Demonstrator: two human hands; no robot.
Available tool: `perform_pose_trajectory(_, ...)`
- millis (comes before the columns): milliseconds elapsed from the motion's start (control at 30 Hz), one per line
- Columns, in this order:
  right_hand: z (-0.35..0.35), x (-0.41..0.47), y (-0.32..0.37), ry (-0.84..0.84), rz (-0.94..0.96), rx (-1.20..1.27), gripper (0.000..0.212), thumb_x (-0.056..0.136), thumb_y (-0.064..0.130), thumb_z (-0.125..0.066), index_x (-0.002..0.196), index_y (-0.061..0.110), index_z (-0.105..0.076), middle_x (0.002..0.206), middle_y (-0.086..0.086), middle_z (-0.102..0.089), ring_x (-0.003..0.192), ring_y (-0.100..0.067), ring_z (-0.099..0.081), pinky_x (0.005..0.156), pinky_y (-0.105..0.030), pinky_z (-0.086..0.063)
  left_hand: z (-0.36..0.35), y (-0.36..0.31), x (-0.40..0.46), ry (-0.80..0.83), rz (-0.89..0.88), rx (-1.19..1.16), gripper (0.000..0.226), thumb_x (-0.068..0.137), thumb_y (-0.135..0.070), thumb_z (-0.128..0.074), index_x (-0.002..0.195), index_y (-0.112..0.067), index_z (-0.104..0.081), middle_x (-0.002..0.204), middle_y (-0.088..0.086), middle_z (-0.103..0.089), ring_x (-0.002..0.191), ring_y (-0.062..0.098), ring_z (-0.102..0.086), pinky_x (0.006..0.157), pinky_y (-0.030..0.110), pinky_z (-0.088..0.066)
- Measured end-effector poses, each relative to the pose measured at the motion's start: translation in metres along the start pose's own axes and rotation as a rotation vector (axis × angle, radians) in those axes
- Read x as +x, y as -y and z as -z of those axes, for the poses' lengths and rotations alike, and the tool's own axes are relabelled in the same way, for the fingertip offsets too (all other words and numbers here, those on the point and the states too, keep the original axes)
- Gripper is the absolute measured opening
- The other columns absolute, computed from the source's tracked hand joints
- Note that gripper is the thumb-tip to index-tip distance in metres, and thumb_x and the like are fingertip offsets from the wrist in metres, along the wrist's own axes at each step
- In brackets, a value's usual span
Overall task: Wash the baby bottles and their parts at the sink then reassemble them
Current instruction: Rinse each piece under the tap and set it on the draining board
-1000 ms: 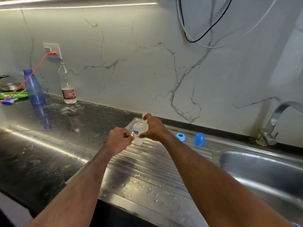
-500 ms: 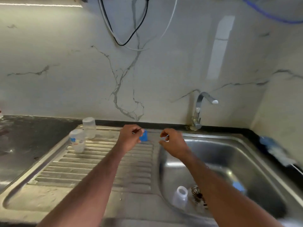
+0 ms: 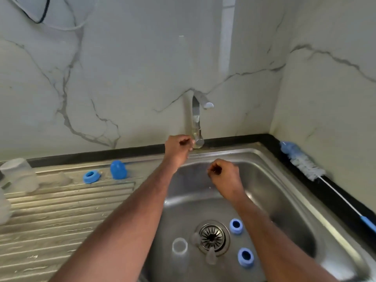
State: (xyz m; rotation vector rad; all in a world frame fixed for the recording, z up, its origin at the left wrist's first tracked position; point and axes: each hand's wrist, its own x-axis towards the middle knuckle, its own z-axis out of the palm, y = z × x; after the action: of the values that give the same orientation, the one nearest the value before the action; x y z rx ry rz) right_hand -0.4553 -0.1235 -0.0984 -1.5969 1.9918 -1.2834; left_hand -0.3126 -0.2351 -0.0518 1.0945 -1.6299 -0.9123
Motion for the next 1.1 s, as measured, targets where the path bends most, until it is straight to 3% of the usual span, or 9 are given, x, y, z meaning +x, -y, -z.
perform_pose_trajectory(100,-0.008,-0.001,-0.003,0.065,-0.010,0.001,0.009,0.086,0.011,-0.074,0.083,0.020,-0.073,0.080,0.004,-0.072,0.075,-0.007,-0.067,0.077,-0.022,-0.055,-0.015,-0.003,0.026,-0.048,0.005,0.007,0.023,0.089,-0.011,-0.075,0.112,-0.005,-0.074,0.090,0.010,-0.074,0.059,0.009,-0.064,0.053,0.025,-0.056)
perform_pose_trajectory(167,-0.009,0.000,-0.007,0.064,-0.022,-0.015,0.011,0.086,0.013,-0.073,0.080,0.022,-0.072,0.079,0.005,-0.073,0.075,-0.008,-0.068,0.079,-0.022,-0.055,-0.026,-0.006,0.040,-0.061,0.003,-0.014,0.030,0.087,-0.013,-0.077,0.116,-0.006,-0.073,0.096,0.013,-0.076,0.072,0.017,-0.072,0.069,0.035,-0.062)
perform_pose_trajectory(267,-0.008,0.003,-0.011,0.072,-0.057,-0.043,0.017,0.084,0.013,-0.073,0.074,0.026,-0.069,0.079,0.005,-0.074,0.076,-0.009,-0.069,0.082,-0.023,-0.055,-0.042,-0.012,0.051,-0.041,-0.072,0.083,0.018,0.086,-0.014,-0.078,0.103,-0.008,-0.078,0.094,0.007,-0.078,0.075,0.009,-0.071,0.090,0.036,-0.058)
perform_pose_trajectory(400,-0.007,0.004,-0.011,0.088,-0.081,-0.077,0.032,0.083,0.014,-0.074,0.062,0.033,-0.059,0.079,0.006,-0.074,0.079,-0.010,-0.069,0.086,-0.023,-0.054,-0.048,-0.013,0.053,-0.087,-0.128,0.186,0.010,0.088,-0.014,-0.076,0.094,-0.008,-0.080,0.090,0.001,-0.077,0.072,0.001,-0.063,0.088,0.023,-0.053)
perform_pose_trajectory(600,-0.004,0.002,-0.013,0.138,-0.114,-0.059,0.022,0.085,0.014,-0.076,0.070,0.028,-0.066,0.080,0.007,-0.072,0.080,-0.009,-0.069,0.086,-0.026,-0.057,-0.047,-0.003,0.054,-0.124,-0.055,0.007,0.008,0.085,-0.012,-0.079,0.091,-0.007,-0.080,0.070,-0.003,-0.071,0.054,-0.005,-0.060,0.061,0.013,-0.050)
perform_pose_trajectory(667,-0.004,0.001,-0.013,0.164,-0.117,-0.054,0.016,0.085,0.015,-0.076,0.075,0.026,-0.071,0.083,0.006,-0.074,0.082,-0.009,-0.069,0.086,-0.026,-0.057,-0.048,-0.002,0.053,-0.133,-0.027,-0.059,0.001,0.085,-0.011,-0.079,0.086,-0.011,-0.080,0.069,-0.003,-0.072,0.055,-0.001,-0.061,0.065,0.018,-0.052)
perform_pose_trajectory(800,-0.005,-0.001,-0.016,0.193,-0.112,-0.073,0.011,0.086,0.014,-0.075,0.079,0.023,-0.073,0.084,0.007,-0.073,0.084,-0.010,-0.069,0.087,-0.024,-0.055,-0.048,0.002,0.053,-0.152,-0.007,-0.120,0.017,0.086,-0.008,-0.077,0.075,-0.021,-0.076,0.072,0.000,-0.074,0.056,0.001,-0.061,0.069,0.024,-0.054)
perform_pose_trajectory(900,-0.009,-0.004,-0.017,0.248,-0.081,-0.107,0.012,0.085,0.013,-0.073,0.079,0.024,-0.073,0.084,0.006,-0.074,0.085,-0.009,-0.068,0.086,-0.024,-0.055,-0.049,0.004,0.050,-0.154,-0.019,-0.137,0.003,0.086,-0.008,-0.077,0.085,-0.010,-0.079,0.073,0.000,-0.074,0.064,0.005,-0.067,0.076,0.029,-0.060)
perform_pose_trajectory(1100,-0.012,-0.006,-0.017,0.292,-0.085,-0.141,0.013,0.085,0.013,-0.074,0.080,0.024,-0.073,0.088,0.004,-0.075,0.086,-0.010,-0.069,0.085,-0.024,-0.056,-0.050,0.009,0.038,-0.189,-0.013,-0.204,0.022,0.083,-0.006,-0.079,0.105,-0.003,-0.076,0.085,-0.001,-0.075,0.071,0.002,-0.068,0.083,0.027,-0.060)
